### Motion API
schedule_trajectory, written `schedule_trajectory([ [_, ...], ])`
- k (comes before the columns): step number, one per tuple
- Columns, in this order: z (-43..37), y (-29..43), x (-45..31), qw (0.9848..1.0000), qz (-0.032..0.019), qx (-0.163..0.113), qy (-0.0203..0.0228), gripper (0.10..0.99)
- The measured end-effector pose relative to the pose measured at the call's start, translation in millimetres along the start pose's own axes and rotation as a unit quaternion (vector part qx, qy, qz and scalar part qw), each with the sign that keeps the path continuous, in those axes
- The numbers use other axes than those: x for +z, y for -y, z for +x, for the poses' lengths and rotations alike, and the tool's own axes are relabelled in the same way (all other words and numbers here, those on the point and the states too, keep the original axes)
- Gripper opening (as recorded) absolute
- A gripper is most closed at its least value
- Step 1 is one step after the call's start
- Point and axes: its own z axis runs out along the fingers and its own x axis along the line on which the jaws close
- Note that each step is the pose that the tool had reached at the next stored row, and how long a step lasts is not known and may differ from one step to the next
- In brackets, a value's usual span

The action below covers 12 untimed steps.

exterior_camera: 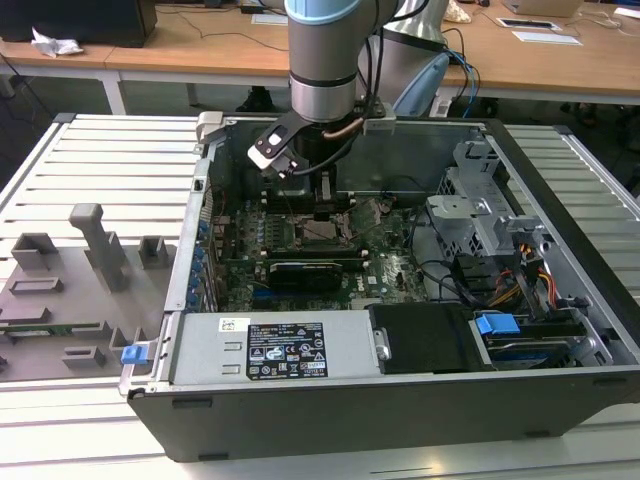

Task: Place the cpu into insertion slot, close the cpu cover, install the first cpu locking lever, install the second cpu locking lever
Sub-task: 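Close the cpu cover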

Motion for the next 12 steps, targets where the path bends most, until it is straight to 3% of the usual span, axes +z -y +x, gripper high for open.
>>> schedule_trajectory([
  [12,-0.1,-0.9,-12.3,1.0,0.0009,0.0,0.0002,0.106],
])
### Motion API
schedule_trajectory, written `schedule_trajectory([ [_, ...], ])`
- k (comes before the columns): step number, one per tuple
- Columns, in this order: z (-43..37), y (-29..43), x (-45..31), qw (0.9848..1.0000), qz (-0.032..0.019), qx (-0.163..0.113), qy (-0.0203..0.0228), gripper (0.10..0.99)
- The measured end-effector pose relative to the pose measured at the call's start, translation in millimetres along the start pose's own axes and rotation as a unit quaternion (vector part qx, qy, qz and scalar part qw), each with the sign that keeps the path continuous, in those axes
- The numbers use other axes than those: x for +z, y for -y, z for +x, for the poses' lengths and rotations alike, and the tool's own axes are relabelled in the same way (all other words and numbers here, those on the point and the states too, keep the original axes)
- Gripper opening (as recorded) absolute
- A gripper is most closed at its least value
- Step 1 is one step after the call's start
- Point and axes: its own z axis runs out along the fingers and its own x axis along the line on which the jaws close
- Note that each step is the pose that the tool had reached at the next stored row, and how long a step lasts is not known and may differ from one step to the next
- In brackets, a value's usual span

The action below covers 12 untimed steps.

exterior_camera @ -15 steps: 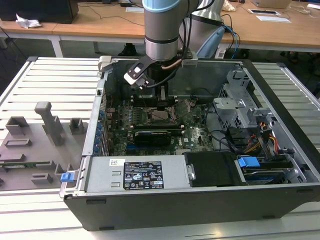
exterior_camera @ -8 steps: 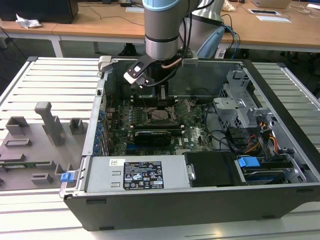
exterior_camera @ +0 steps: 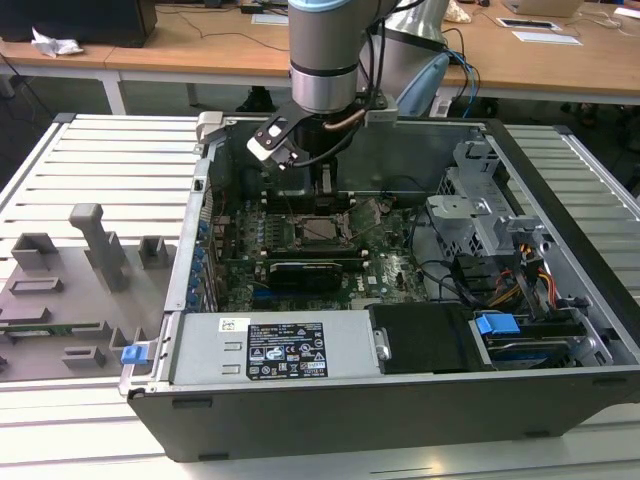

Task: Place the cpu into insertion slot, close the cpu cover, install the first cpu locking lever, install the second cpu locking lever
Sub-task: 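Close the cpu cover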

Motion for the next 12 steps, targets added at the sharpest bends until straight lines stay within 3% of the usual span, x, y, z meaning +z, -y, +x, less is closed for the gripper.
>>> schedule_trajectory([
  [2,0.0,-0.2,-2.7,1.0,0.0003,0.0,-0.001,0.106],
  [4,-0.1,-0.7,-10.9,1.0,0.0008,0.0,-0.0012,0.106],
  [8,-0.2,-1.5,-22.8,1.0,0.006,0.0,-0.0018,0.106],
  [9,-0.1,-3.9,-23.1,1.0,0.0066,0.0,-0.0035,0.106],
  [12,-0.2,-9.5,-22.8,1.0,0.0068,0.0,-0.0034,0.106],
])
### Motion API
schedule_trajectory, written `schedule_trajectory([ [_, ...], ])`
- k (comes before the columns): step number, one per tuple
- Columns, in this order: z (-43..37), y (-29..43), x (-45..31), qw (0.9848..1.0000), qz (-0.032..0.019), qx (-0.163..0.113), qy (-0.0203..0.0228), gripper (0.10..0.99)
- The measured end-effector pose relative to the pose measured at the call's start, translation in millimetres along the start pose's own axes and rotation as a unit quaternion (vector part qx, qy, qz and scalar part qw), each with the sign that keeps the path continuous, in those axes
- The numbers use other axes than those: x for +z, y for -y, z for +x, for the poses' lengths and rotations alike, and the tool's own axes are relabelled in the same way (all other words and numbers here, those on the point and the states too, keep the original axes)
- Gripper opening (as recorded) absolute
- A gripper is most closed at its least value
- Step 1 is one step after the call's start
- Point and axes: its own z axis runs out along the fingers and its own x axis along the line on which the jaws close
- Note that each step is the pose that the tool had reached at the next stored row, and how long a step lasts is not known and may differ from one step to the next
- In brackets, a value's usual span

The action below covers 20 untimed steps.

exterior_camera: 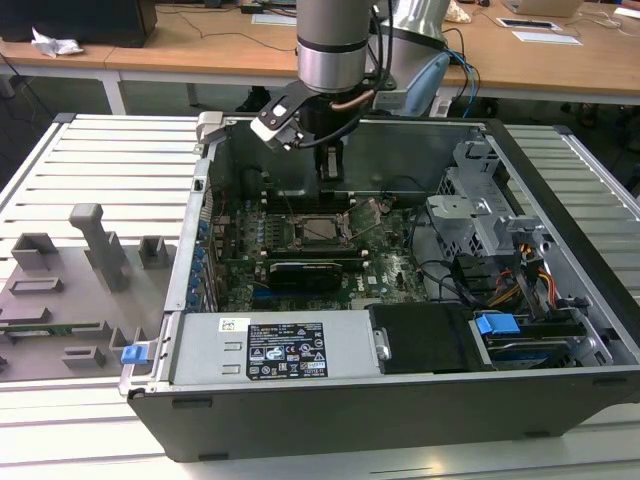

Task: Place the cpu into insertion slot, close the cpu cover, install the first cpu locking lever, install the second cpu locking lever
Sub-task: 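Close the cpu cover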

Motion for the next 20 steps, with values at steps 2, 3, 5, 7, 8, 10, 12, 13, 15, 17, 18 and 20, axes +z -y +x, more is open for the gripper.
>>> schedule_trajectory([
  [2,0.0,-3.1,0.2,1.0,0.0,0.0,0.0,0.106],
  [3,-0.1,-4.3,0.2,1.0,0.0,0.0,0.0,0.106],
  [5,-0.1,-9.4,0.5,1.0,0.0,0.0,0.0,0.106],
  [7,-0.1,-12.2,0.6,1.0,0.0,0.0,0.0,0.106],
  [8,-0.1,-15.0,0.8,1.0,0.0,0.0,0.0,0.106],
  [10,-0.2,-19.0,1.0,1.0,0.0,0.0,0.0,0.106],
  [12,-0.2,-20.8,1.1,1.0,0.0,0.0,0.0,0.106],
  [13,-0.2,-21.6,1.1,1.0,0.0,0.0,0.0,0.106],
  [15,-0.2,-24.2,1.2,1.0,0.0,0.0,0.0,0.106],
  [17,-0.2,-26.2,1.3,1.0,0.0,0.0,0.0,0.106],
  [18,-0.2,-26.9,1.4,1.0,0.0,0.0,0.0,0.106],
  [20,-0.2,-28.7,1.5,1.0,0.0,0.0,0.0,0.106],
])
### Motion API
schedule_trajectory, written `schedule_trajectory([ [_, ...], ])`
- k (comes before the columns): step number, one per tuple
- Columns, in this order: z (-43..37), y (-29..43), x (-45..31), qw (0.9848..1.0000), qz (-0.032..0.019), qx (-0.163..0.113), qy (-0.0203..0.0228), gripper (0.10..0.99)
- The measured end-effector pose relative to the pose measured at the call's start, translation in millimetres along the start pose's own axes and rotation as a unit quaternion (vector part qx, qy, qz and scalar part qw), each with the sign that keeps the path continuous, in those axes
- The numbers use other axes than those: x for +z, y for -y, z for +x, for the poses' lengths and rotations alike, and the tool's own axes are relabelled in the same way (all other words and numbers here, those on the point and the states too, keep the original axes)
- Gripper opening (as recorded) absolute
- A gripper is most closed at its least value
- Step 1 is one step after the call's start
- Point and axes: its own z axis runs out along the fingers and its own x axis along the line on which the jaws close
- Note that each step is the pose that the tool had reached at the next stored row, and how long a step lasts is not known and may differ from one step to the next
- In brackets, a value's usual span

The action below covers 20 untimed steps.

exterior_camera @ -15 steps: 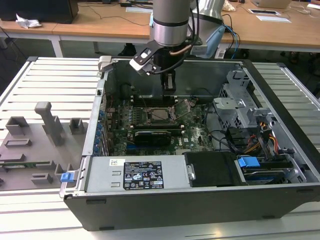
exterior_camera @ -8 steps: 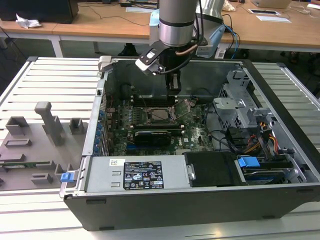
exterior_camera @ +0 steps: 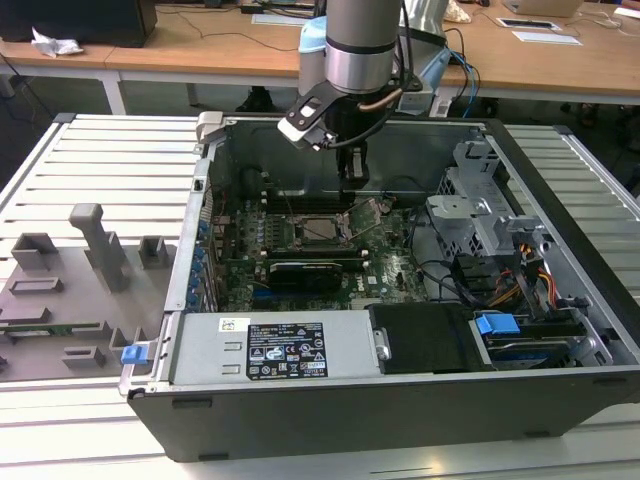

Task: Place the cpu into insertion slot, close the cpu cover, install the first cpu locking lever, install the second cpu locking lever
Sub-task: 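Close the cpu cover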

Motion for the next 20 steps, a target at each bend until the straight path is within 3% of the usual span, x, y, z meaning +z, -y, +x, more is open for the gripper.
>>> schedule_trajectory([
  [14,-0.1,-16.3,0.8,1.0,0.0,0.0,0.0,0.106],
  [17,-0.1,-21.4,1.0,1.0,0.0001,0.0,0.0001,0.106],
  [20,-0.2,-31.4,1.6,1.0,0.0,0.0,0.0,0.106],
])
